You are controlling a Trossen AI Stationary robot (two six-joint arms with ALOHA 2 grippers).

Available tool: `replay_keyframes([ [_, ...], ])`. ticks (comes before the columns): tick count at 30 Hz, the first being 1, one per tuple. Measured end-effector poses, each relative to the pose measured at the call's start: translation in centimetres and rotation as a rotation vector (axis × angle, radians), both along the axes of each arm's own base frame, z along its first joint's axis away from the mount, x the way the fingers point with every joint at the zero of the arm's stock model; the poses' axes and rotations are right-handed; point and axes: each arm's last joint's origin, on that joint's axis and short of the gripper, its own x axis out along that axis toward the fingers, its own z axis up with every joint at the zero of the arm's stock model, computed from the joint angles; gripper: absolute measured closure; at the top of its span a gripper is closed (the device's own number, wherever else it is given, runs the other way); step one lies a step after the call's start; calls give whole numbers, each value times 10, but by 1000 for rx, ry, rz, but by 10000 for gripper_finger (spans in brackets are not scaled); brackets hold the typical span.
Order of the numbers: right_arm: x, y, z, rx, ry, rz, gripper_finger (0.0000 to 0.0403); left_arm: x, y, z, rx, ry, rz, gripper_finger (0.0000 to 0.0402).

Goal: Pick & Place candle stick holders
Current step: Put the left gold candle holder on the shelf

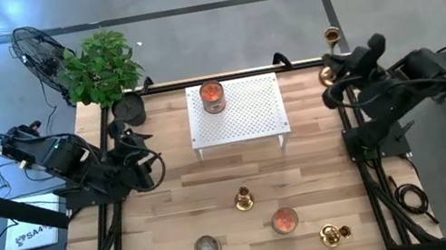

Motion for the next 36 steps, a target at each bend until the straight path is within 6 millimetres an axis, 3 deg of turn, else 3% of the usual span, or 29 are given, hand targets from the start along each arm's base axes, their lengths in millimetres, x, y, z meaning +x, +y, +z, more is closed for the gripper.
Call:
replay_keyframes([
  [4,-19,-9,-17,23,-45,-11,399,-4,3,-14,-24,-65,26,163],
  [8,-27,-12,-46,47,-102,17,399,-4,3,-28,-50,-141,18,163],
  [13,-12,-6,-85,46,-175,142,399,3,-1,-43,-71,-220,-24,163],
  [21,17,-9,-125,-44,-344,365,399,16,-8,-57,-52,-281,-70,163],
  [27,32,-36,-149,-3,-372,381,399,18,-9,-74,-31,-252,-60,163],
  [36,58,-96,-155,86,-374,402,399,22,-12,-79,-50,-288,-59,163],
])
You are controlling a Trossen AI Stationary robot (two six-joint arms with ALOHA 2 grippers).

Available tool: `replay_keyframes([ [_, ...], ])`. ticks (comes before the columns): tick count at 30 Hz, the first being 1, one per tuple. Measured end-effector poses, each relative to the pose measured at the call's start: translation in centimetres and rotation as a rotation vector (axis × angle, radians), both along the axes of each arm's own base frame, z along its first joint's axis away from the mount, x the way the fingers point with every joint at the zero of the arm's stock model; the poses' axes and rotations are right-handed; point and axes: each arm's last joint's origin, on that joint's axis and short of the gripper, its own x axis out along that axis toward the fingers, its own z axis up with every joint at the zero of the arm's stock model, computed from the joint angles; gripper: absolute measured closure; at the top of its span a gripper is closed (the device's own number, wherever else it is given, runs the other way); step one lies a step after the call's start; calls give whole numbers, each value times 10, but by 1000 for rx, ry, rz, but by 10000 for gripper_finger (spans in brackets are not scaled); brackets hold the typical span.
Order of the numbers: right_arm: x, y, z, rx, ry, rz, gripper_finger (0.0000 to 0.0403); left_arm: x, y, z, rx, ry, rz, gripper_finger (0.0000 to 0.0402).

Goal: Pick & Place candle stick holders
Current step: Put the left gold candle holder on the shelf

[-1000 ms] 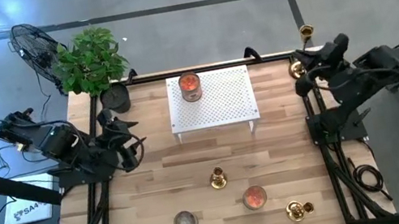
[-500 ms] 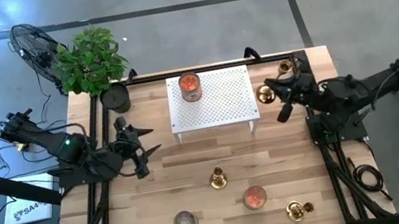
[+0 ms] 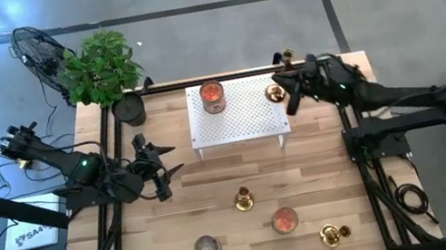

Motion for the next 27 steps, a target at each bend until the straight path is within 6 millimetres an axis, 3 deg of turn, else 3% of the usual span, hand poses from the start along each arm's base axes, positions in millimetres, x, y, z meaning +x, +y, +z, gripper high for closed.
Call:
replay_keyframes([
  [7,32,-42,-7,51,34,86,399,1,-1,-8,-1,5,-1,163],
  [13,46,-63,-7,64,92,37,399,1,-1,-9,-6,11,-10,163],
  [19,43,-75,-18,127,154,-63,399,1,-2,-9,-21,23,-34,163],
  [27,45,-72,-21,151,183,-66,399,1,-2,-10,-19,26,-34,163],
])
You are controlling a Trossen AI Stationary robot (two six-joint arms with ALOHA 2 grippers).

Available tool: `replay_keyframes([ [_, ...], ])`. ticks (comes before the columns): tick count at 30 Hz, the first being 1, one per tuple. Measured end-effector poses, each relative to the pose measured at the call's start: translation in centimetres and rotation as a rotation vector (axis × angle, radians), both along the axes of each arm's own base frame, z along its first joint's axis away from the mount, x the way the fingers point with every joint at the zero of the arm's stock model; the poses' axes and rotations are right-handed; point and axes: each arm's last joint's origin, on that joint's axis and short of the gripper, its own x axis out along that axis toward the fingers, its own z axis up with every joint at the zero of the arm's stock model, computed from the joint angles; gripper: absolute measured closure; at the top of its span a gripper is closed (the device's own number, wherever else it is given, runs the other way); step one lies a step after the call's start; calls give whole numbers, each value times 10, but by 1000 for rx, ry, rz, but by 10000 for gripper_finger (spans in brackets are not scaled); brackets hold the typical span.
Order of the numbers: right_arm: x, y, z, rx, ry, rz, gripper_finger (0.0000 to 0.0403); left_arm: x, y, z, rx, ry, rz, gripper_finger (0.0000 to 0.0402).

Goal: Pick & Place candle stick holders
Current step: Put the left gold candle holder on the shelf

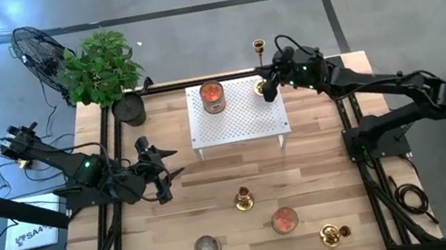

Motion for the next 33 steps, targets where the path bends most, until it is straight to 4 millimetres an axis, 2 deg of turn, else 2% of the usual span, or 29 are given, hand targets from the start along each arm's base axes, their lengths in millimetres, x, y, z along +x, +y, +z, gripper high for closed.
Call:
replay_keyframes([
  [7,0,2,-5,11,53,-30,399,0,0,0,0,-1,0,163],
  [16,-6,6,-27,-2,-5,-21,399,0,0,0,-1,-3,1,163],
  [33,1,18,-32,-6,28,-6,397,0,0,1,-3,-8,2,163],
])
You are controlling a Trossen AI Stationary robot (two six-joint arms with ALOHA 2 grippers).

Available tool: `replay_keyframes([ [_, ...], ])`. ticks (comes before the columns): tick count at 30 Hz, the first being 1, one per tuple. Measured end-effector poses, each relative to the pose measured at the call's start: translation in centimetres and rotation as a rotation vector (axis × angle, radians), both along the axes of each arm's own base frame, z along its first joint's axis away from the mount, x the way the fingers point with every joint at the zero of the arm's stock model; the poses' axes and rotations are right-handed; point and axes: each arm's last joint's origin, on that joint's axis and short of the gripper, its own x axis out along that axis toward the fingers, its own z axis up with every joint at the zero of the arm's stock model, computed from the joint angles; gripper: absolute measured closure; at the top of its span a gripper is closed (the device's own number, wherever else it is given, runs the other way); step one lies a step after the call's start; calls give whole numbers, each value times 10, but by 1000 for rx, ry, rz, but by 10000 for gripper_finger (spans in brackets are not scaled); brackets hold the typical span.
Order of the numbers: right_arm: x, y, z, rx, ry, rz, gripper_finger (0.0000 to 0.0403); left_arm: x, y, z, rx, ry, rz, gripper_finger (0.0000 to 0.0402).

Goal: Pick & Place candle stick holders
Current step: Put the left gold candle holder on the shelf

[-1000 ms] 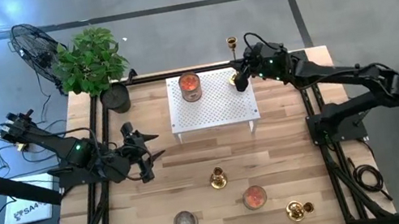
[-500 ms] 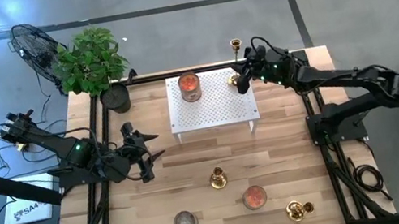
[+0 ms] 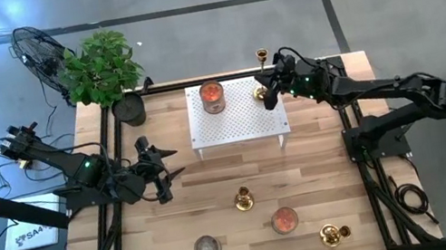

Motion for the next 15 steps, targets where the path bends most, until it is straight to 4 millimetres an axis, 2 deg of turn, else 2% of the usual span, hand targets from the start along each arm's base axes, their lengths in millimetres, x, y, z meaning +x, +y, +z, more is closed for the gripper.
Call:
replay_keyframes([
  [5,1,2,-1,5,10,6,382,0,0,0,0,0,0,163],
  [15,2,4,-4,17,20,31,386,0,0,0,-3,2,-4,163],
])
